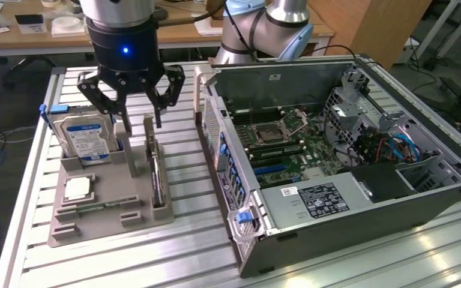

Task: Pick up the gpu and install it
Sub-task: 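Pick up the gpu and move the gpu toward the slot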

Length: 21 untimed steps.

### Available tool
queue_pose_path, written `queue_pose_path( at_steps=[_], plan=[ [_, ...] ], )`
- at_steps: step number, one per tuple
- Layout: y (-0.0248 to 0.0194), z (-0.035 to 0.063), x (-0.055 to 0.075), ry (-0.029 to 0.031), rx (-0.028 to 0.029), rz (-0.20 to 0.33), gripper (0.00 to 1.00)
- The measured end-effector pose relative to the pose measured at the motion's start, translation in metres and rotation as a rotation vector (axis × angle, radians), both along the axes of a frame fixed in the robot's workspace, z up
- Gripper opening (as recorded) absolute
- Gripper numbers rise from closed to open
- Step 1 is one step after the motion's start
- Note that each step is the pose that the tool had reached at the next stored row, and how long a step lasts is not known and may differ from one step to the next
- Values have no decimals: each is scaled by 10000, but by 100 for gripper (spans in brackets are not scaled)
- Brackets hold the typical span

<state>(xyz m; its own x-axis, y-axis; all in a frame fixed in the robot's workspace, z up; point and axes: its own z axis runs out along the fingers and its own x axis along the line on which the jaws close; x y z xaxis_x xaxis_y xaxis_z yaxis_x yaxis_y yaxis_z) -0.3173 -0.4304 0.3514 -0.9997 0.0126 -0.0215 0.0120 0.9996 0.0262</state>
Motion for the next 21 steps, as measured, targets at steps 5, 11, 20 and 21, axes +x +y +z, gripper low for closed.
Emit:
queue_pose_path(
  at_steps=[5,11,20,21],
  plan=[
    [-3,-91,10,1,1,0,53],
    [-5,-200,18,8,1,50,53],
    [-5,-354,21,8,1,75,53],
    [-6,-371,21,9,1,76,53]
  ],
)
